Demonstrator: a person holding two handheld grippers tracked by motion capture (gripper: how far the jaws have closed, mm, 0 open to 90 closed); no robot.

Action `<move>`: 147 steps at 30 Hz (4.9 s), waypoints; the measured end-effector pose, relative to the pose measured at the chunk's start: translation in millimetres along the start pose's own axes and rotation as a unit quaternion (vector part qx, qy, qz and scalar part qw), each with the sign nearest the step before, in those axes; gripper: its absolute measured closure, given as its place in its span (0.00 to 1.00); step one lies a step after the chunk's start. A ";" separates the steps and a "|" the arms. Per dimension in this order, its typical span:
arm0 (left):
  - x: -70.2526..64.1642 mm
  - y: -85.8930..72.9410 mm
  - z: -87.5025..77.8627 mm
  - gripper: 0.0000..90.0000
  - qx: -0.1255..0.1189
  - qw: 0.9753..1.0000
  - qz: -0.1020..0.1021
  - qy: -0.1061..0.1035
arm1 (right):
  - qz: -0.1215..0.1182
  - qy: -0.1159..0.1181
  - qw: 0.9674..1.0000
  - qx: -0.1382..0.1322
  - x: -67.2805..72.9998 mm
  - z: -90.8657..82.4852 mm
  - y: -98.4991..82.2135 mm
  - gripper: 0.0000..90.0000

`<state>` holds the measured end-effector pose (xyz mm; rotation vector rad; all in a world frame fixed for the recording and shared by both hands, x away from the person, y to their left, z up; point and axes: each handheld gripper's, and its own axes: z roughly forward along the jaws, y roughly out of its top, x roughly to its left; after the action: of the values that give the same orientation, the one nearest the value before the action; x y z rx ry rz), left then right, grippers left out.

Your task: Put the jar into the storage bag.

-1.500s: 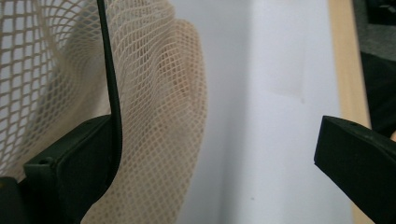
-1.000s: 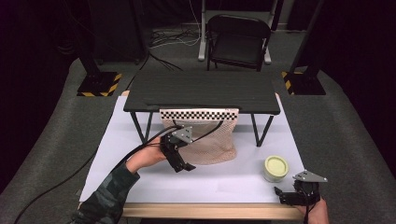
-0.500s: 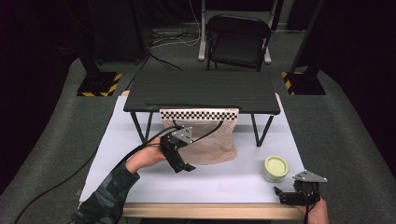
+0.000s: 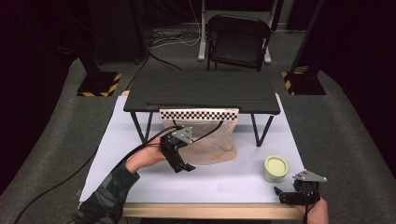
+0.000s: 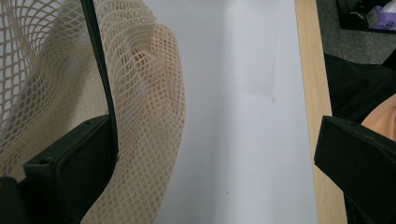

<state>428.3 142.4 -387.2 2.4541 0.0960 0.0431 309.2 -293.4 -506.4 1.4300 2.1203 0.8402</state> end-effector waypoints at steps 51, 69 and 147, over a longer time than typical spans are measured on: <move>0.0 0.1 -0.7 0.00 0.000 1.000 0.000 -0.004 | -0.019 -0.016 0.999 -0.038 28.8 6.5 56.9 0.00; -0.2 0.0 -1.2 0.00 0.001 1.000 0.001 -0.004 | -0.015 -0.025 0.999 -0.028 30.9 16.2 60.2 0.00; -1.7 0.3 -3.0 0.00 0.001 1.000 0.004 -0.009 | -0.089 0.060 0.990 -0.094 96.1 -15.0 103.6 0.12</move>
<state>426.4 144.0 -384.8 2.4556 0.0773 0.0254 332.7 -178.6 -426.0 1.1022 2.1531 1.0479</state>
